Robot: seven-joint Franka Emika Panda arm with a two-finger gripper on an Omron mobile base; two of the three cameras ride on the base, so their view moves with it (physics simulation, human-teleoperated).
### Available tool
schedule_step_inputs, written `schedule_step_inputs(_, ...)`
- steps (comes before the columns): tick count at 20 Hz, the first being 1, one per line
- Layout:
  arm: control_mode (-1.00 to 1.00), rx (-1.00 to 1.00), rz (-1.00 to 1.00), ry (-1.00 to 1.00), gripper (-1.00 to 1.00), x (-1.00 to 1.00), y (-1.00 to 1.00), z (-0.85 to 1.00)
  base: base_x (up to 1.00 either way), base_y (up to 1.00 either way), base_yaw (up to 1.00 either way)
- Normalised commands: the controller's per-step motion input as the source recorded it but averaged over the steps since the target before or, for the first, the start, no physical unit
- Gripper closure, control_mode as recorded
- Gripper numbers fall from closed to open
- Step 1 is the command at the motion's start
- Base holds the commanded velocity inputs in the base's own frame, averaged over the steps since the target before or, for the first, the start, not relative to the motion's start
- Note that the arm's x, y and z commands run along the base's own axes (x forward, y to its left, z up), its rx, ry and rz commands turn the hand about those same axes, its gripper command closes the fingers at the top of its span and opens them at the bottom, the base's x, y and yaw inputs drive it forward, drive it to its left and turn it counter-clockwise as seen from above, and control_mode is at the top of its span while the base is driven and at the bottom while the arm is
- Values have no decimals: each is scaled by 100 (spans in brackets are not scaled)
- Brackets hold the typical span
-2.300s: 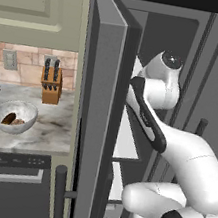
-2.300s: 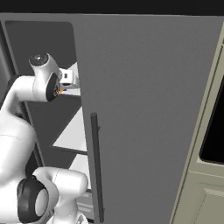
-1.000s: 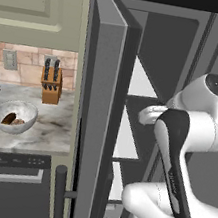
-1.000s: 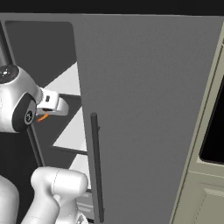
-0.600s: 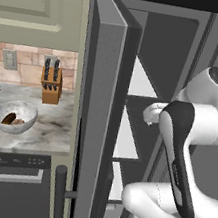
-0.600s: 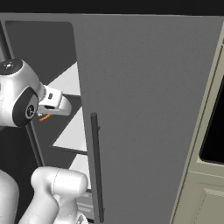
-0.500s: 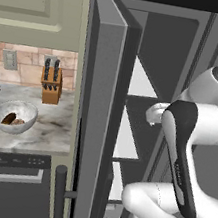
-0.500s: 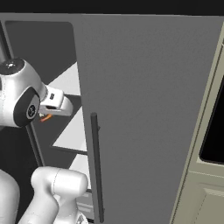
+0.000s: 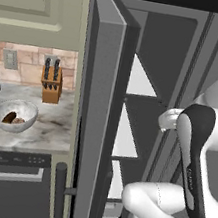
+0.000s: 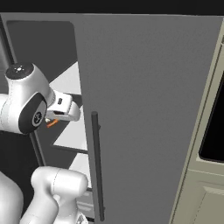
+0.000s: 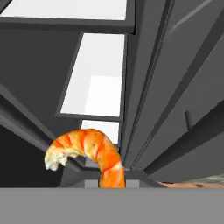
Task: Take the shrimp, sweet potato, and mushroom from the freezer and place them in the bowl on the counter.
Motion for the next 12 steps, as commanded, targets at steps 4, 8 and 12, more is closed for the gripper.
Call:
schedule_step_inputs(4,100,0,0,0,100,0,0,0,-89,-18,0)
schedule_step_inputs(8,100,0,0,0,100,0,0,0,-100,-3,0)
schedule_step_inputs(12,100,0,0,0,100,0,0,0,-99,2,0)
